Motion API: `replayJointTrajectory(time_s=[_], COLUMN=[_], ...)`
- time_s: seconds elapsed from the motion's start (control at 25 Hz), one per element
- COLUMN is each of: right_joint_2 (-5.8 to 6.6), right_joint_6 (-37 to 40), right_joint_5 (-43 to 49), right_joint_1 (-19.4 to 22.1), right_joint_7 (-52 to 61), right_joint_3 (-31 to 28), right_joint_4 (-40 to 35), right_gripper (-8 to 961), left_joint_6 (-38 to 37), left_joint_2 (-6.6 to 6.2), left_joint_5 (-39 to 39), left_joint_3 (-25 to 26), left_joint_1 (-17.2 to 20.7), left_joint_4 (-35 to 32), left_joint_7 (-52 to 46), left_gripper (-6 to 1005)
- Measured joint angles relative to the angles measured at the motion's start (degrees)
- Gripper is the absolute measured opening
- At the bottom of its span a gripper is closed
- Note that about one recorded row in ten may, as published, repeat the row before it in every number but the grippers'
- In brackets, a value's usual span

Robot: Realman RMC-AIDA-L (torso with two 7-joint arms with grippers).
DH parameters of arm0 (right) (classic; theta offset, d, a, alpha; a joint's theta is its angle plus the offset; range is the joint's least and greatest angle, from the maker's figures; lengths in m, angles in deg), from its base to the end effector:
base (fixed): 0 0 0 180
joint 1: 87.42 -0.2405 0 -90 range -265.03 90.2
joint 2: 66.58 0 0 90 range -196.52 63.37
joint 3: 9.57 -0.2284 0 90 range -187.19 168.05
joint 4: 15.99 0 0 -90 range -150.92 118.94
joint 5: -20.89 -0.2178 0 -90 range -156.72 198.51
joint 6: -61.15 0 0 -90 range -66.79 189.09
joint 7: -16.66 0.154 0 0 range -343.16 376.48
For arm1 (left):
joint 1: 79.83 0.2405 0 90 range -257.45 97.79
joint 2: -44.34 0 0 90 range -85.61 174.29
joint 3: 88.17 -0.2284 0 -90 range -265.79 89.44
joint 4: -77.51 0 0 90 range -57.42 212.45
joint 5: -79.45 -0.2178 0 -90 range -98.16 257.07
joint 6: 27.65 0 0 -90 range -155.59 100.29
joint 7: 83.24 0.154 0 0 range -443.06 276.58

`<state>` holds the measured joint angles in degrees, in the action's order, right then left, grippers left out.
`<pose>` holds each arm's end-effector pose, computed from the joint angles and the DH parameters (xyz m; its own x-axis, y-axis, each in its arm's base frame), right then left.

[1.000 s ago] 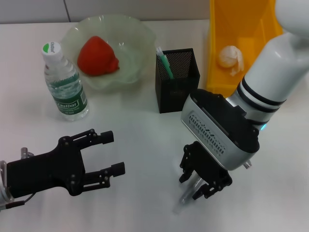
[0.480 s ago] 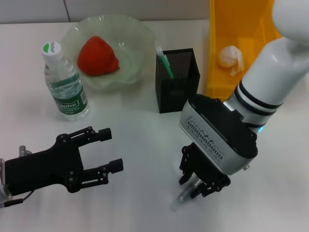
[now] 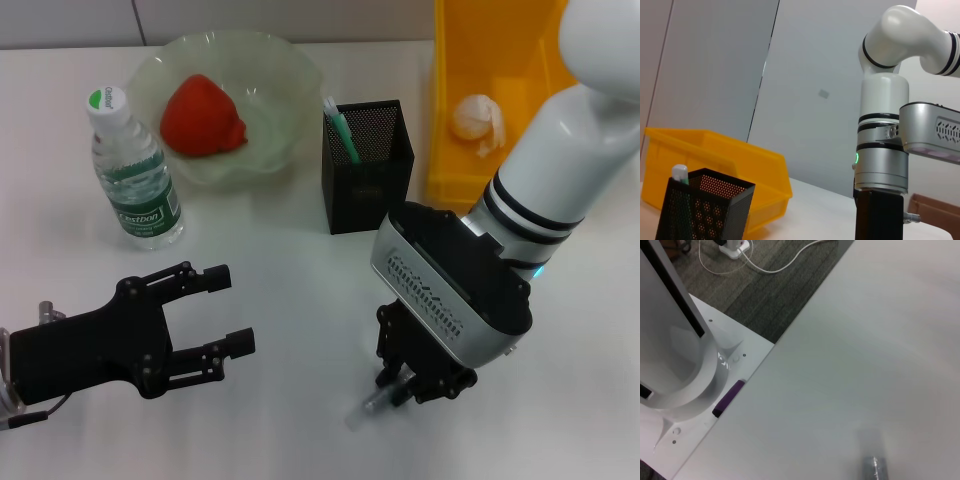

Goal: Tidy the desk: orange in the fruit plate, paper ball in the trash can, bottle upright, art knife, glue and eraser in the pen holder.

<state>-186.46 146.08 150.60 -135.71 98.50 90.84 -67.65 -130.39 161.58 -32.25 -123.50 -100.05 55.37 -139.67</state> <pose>0.1405 0.3040 -0.1026 0.7974 0.5420 0.2653 0.4218 -0.8150 0.3974 -0.2788 0.2350 -0.0104 0.6941 0.2561 0.6728 0.3972 -0.9157 -0.0612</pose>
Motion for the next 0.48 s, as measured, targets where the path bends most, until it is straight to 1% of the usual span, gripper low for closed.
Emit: replayJointTrajectory(time_s=[0.16,0.2,0.24,0.28,0.32,0.36,0.4,0.48], right_joint_2=[0.0,0.0,0.0,0.02,0.02,0.18,0.18,0.37], right_joint_6=[0.0,0.2,0.2,1.0,1.0,2.0,2.0,3.0], right_joint_5=[0.0,-0.1,-0.1,-0.1,-0.1,-0.1,-0.1,-0.1], right_joint_1=[0.0,0.3,0.3,0.7,0.7,1.0,1.0,1.2], right_joint_7=[0.0,0.0,0.0,0.0,0.0,0.0,0.0,-0.2], right_joint_3=[-0.5,-1.6,-1.6,-3.7,-3.7,-6.7,-6.7,-9.8], right_joint_4=[-0.1,-0.6,-0.6,-1.3,-1.3,-1.8,-1.8,-1.9], right_gripper=[226,220,201,181,162,143,143,142], left_joint_6=[-0.1,-0.1,-0.1,-0.1,-0.1,-0.2,-0.2,-0.3], left_joint_2=[-0.06,-0.1,-0.1,-0.2,-0.2,-0.3,-0.3,-0.34], left_joint_5=[0.0,0.0,0.0,0.0,0.0,0.0,0.0,0.0], left_joint_3=[0.0,0.0,0.0,0.2,0.2,0.6,0.6,0.8], left_joint_1=[0.0,0.0,0.0,0.1,0.1,0.2,0.2,0.3], left_joint_4=[0.0,0.0,0.0,0.0,0.0,0.0,0.0,0.0], left_joint_7=[0.0,0.0,0.0,0.0,0.0,0.0,0.0,0.1], left_gripper=[800,800,800,800,800,800,800,800])
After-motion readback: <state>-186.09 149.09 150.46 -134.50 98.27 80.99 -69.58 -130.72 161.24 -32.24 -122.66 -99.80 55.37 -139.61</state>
